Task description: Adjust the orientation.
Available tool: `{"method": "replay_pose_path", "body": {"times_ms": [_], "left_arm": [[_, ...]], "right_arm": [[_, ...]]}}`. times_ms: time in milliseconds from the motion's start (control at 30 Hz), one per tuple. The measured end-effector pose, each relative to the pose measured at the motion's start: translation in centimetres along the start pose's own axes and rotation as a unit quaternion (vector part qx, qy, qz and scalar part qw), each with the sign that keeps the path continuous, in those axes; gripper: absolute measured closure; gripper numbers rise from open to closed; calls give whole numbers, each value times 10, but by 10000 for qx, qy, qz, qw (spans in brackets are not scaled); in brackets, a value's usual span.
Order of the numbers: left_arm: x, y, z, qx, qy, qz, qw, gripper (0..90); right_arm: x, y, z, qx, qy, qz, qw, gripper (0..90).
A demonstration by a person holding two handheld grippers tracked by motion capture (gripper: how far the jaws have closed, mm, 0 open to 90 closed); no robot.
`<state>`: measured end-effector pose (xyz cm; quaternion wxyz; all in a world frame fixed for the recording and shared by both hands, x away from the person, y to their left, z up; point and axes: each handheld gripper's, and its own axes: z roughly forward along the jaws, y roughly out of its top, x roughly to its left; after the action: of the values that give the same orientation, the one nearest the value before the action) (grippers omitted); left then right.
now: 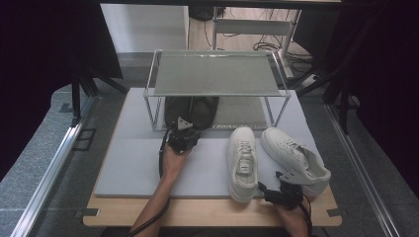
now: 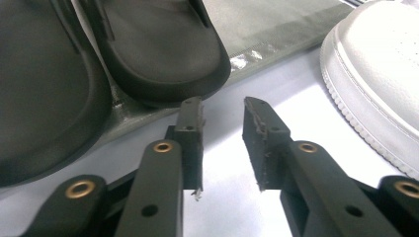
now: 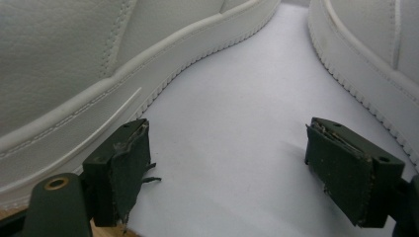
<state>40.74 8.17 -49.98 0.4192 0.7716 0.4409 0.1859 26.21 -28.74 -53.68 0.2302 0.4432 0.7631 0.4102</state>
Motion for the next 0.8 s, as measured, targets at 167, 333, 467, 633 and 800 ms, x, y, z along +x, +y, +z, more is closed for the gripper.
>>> {"method": "replay_pose_path", "body": {"times_ms": [167,333,467,633,800], "left_arm": [[-2,-1,-6,-10,12,103,9999,618],[-4,-4,-13,-22,35,150,9999,547],[-3,-8,-17,-10,7,160,9999,498],[-1,-12,-21,50,39,240,9997,434],[-3,-14,-27,58,-56,305,9995,389]], "right_arm": [[0,0,0,0,-2,-2,10000,174],[0,0,0,14,-4,-5,10000,174],[0,0,0,14,-4,-7,10000,174],[0,0,0,14,-5,-20,10000,174],[0,0,0,14,-9,-20,10000,175]]}}
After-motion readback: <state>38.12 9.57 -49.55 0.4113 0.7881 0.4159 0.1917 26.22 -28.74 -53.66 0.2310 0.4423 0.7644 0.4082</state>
